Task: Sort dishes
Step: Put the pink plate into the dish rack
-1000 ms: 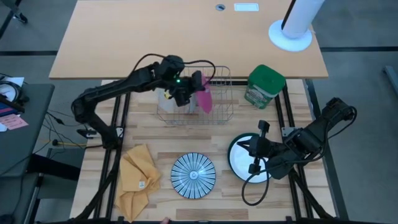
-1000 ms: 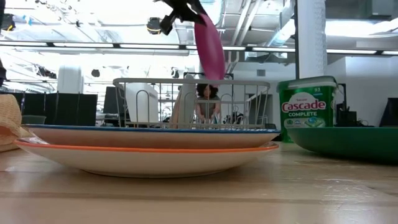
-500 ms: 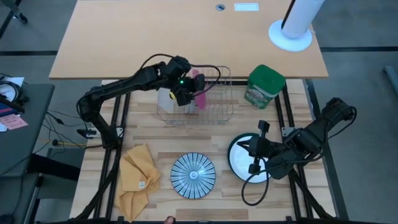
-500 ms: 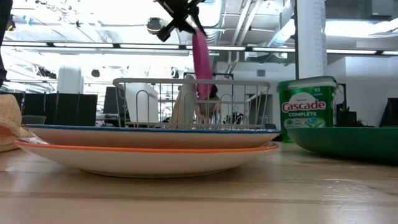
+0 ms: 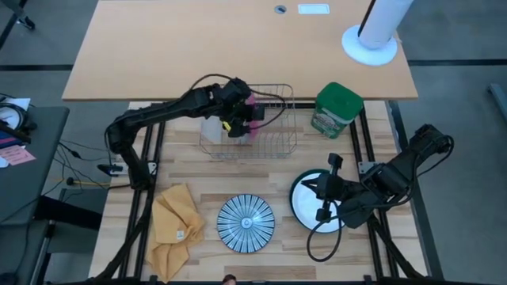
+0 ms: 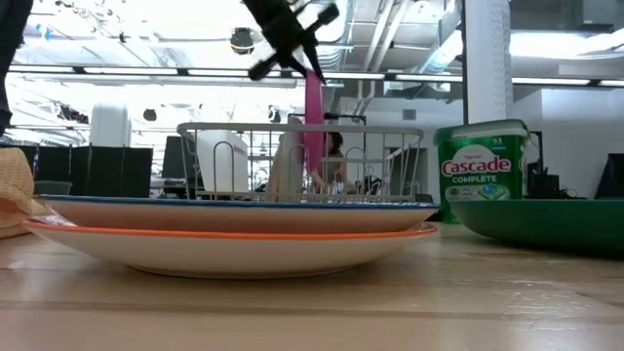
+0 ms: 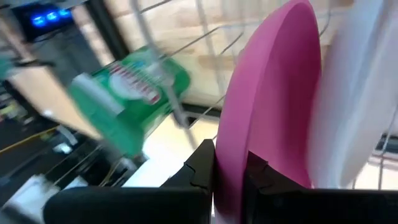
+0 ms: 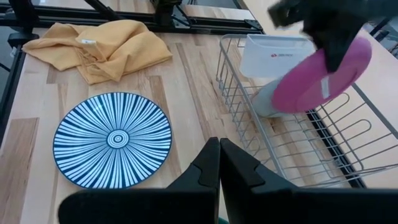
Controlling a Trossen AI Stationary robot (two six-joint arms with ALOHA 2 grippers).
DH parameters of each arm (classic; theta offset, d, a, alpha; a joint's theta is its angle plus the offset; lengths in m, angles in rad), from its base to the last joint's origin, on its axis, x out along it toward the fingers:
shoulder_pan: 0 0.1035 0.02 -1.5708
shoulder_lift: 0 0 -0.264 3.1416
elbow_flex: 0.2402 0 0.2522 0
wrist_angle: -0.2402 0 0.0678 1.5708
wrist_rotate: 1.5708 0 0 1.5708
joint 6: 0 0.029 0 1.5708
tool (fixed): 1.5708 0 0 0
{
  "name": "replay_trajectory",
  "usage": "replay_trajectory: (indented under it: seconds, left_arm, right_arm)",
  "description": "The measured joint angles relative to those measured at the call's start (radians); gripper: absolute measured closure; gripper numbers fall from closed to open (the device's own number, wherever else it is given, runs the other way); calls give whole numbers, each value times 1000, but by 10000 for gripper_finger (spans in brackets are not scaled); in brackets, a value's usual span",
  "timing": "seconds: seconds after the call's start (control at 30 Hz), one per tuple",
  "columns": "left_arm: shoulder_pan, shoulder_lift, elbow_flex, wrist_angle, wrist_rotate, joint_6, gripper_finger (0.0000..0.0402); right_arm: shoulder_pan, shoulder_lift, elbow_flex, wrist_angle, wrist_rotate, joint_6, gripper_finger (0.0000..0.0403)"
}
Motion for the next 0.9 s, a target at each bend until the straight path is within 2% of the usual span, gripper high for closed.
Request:
replay_trajectory:
  seconds: [0.3, 0.9]
  left_arm:
    - [-18, 87, -1, 40, -112, 75, 384]
    - [-6, 98, -1, 33, -66, -50, 373]
  right_arm:
    - [6, 11, 0, -14, -3, 1, 390]
    - [5, 11, 0, -29, -3, 2, 390]
